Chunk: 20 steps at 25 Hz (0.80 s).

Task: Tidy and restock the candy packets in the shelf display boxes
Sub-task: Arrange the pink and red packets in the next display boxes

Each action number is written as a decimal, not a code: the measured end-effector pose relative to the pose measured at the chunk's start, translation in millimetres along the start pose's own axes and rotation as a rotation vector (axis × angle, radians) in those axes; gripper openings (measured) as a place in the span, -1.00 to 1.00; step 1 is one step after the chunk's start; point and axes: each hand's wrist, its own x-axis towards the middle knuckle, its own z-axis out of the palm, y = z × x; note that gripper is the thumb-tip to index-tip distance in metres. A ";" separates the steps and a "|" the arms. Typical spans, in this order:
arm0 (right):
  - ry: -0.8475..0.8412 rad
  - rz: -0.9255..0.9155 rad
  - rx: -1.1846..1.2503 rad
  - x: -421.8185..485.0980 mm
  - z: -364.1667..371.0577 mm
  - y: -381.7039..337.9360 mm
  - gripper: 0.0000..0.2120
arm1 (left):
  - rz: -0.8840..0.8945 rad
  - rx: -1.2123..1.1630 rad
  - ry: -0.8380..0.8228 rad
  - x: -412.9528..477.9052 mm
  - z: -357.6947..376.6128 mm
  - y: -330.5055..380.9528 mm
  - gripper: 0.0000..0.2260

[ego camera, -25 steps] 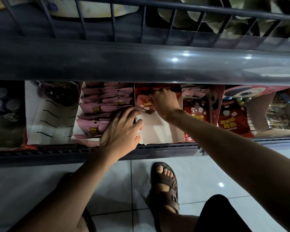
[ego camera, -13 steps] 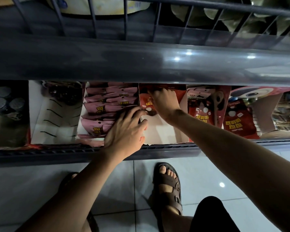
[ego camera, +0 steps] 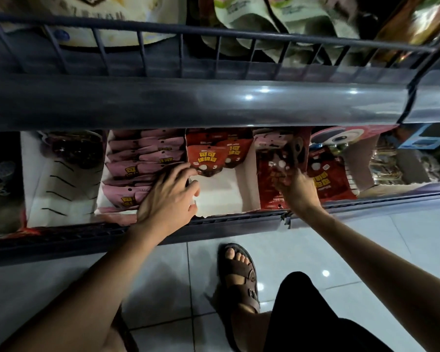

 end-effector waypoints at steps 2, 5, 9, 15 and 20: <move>-0.091 0.141 -0.053 -1.7 12.1 14.9 -0.58 | -0.004 -0.026 0.014 -0.2 0.5 1.2 -0.78; -0.026 0.265 -0.118 0.9 27.7 6.6 -0.49 | -0.009 -0.030 0.022 -0.4 0.3 2.3 -0.77; 0.070 0.354 -0.217 5.1 43.6 -9.4 -0.32 | -0.003 -0.007 0.014 -0.4 1.5 0.3 -0.78; 0.272 0.284 -0.122 5.3 39.3 -8.8 -0.40 | 0.000 0.003 0.023 0.2 1.1 -0.1 -0.79; 0.354 0.227 -0.226 3.2 25.0 -6.3 -0.60 | 0.008 0.010 0.029 -0.2 -0.2 -0.4 -0.78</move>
